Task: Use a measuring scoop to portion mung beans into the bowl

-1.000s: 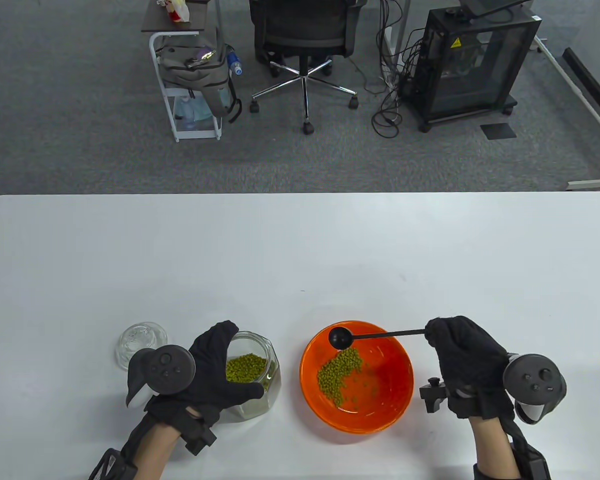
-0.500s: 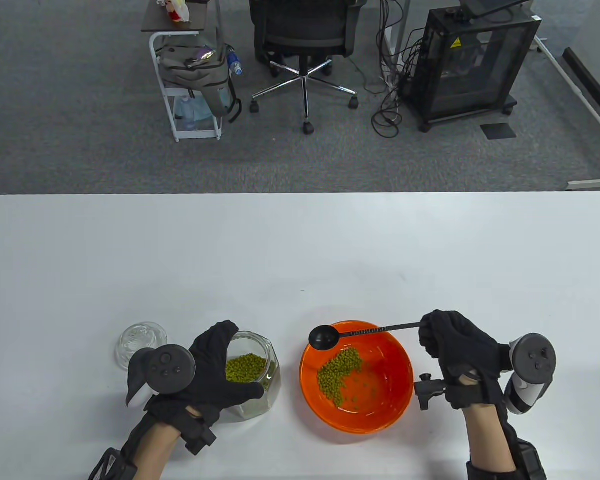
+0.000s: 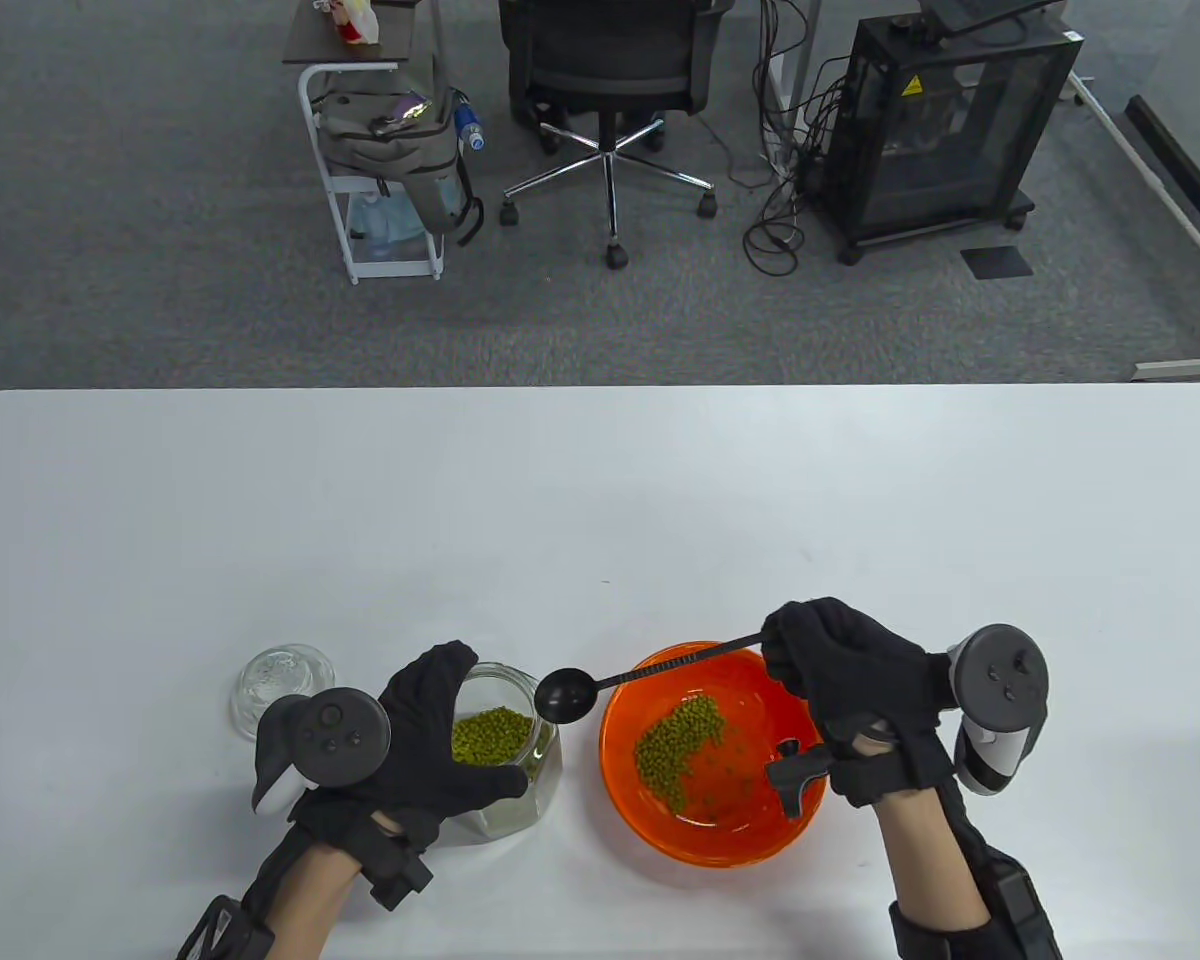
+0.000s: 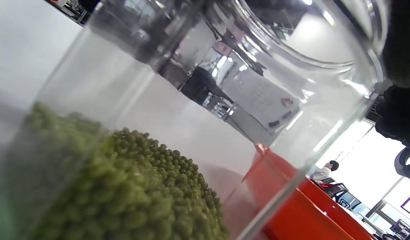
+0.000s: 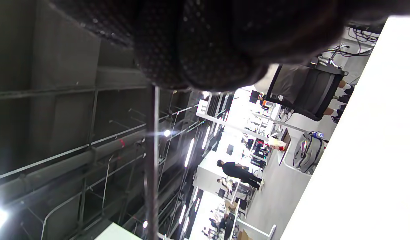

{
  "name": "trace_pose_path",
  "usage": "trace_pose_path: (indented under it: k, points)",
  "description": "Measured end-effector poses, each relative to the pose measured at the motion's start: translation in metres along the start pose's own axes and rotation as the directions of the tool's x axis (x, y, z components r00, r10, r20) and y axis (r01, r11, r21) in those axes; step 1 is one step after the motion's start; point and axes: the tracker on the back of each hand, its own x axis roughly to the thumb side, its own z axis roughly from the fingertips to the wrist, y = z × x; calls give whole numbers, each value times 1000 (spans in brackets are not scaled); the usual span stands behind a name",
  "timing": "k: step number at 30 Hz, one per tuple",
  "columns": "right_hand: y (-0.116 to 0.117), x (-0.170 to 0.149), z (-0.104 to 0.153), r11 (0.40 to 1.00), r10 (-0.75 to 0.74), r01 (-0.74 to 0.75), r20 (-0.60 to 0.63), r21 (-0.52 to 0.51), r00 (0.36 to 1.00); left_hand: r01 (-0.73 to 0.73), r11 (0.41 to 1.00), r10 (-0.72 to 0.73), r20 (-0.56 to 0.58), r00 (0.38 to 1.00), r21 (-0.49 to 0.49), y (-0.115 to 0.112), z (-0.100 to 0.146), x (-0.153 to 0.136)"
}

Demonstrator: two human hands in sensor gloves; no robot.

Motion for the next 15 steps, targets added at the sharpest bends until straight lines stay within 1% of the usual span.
trace_pose_path:
  k: [8,15]
  points:
    - [36,17,-10,992,109,-111,31,59,994,-2,1000,2,1,1000,0,0,0,0]
    - [62,30,-13,972,218,-224,81,73,973,-1,1000,1,1,1000,-2,0,0,0]
